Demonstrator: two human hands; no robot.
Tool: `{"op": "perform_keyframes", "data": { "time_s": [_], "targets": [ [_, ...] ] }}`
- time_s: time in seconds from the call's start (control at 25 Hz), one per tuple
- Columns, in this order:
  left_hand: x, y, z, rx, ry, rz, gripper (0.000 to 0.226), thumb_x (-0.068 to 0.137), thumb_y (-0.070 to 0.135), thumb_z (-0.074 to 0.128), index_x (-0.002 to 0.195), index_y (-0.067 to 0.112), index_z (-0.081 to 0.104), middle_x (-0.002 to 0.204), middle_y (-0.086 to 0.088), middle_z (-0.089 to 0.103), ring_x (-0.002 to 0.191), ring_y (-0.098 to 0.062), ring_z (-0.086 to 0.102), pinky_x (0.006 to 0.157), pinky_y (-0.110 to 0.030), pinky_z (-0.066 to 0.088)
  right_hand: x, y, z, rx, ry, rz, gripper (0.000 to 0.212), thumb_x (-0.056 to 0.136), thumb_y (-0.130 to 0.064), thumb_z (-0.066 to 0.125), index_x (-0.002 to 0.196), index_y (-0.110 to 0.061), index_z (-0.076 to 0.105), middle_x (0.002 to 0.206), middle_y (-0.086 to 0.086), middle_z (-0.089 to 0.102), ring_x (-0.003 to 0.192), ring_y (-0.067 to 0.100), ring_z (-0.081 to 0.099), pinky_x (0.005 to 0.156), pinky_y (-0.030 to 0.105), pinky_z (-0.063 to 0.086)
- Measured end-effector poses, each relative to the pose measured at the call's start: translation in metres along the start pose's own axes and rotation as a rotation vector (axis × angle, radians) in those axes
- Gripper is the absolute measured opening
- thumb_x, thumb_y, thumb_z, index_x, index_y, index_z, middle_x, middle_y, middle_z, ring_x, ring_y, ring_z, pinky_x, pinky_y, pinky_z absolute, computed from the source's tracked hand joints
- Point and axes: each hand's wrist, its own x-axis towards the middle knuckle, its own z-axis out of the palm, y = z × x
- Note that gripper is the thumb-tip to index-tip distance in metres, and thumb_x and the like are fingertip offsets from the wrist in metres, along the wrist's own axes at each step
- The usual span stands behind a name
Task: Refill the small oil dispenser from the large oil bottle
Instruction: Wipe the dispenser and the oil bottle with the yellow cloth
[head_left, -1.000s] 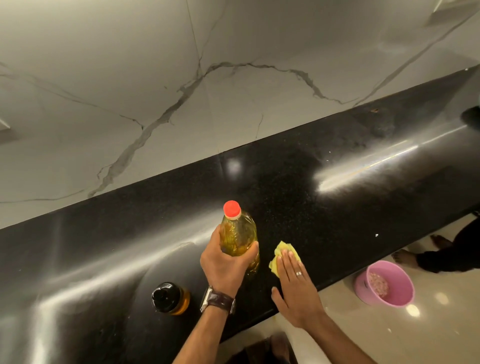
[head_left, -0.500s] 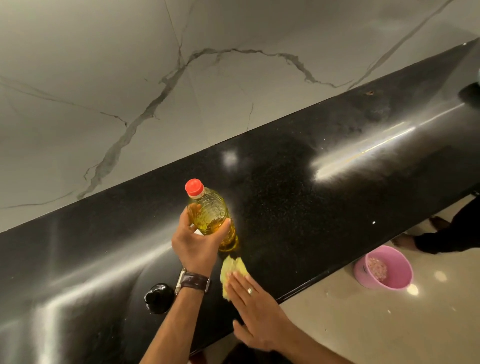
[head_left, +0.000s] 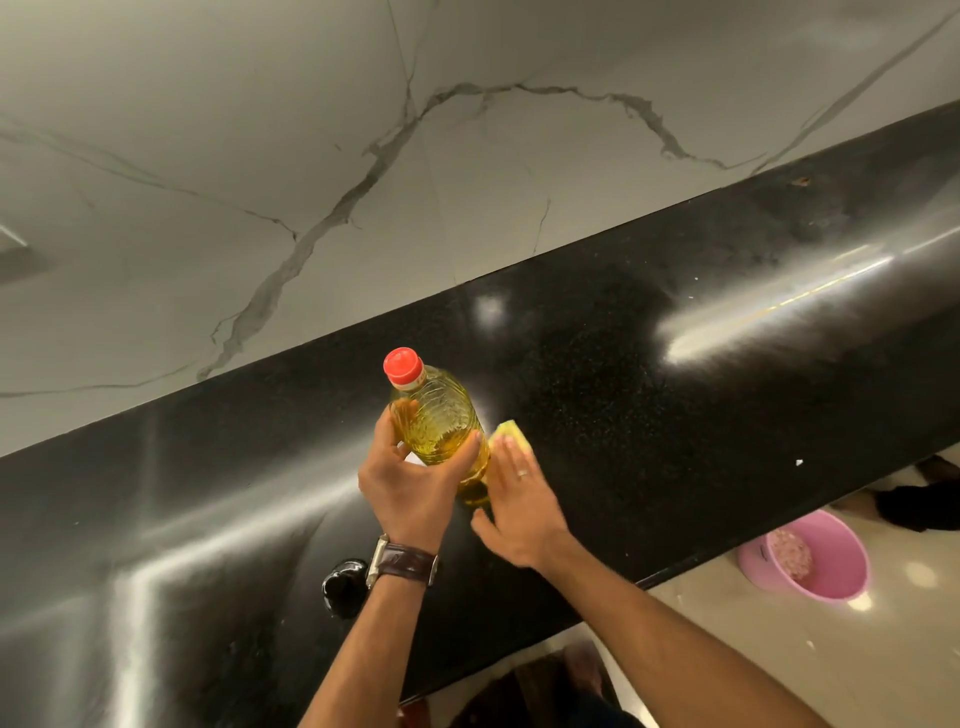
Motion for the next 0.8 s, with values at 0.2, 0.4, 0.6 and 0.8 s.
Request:
{"op": "perform_keyframes", "data": {
  "time_s": [0.2,0.4,0.6,0.8],
  "targets": [
    [0.004,-0.001,0.007,0.016,0.003,-0.003,0.068,0.066,0.032,0.098,0.124,0.014,0.065,0.110,0.012,0.072,0.102,0.002,0.068,0.087,-0.016,0.056,-0.059,-0.042,0.015,-0.109,-0.008,-0.378,0.082,0.101,-0.054,0.032,0.165,-0.008,0.011,0.174,0.014,0.002,0.161,0.029,-0.005,0.124,0.044,-0.014],
    [-0.004,-0.009,0.011,0.024,-0.031,-0.042,0.071,0.063,0.030,0.099,0.124,0.016,0.066,0.107,0.013,0.071,0.100,0.010,0.066,0.086,-0.011,0.055,-0.141,0.016,0.031,-0.038,0.044,-0.286,0.086,0.096,-0.055,0.040,0.166,-0.014,0.010,0.173,0.003,-0.004,0.161,0.022,0.001,0.132,0.040,-0.002],
    [-0.014,-0.017,0.004,0.036,-0.035,-0.072,0.073,0.064,0.034,0.097,0.127,0.016,0.065,0.113,0.009,0.073,0.104,0.004,0.068,0.087,-0.020,0.059,-0.082,0.033,0.015,0.069,0.085,0.085,0.086,0.098,-0.057,0.026,0.165,-0.010,-0.002,0.172,0.008,-0.012,0.161,0.026,-0.011,0.132,0.043,0.001],
    [-0.016,-0.018,0.009,0.039,-0.061,-0.075,0.070,0.063,0.038,0.097,0.123,0.018,0.066,0.110,0.010,0.075,0.099,0.002,0.070,0.085,-0.028,0.062,-0.069,-0.010,0.019,-0.023,-0.007,-0.136,0.084,0.100,-0.057,0.031,0.164,-0.007,0.012,0.172,0.016,0.009,0.160,0.031,0.000,0.129,0.051,0.010]
  ]
}}
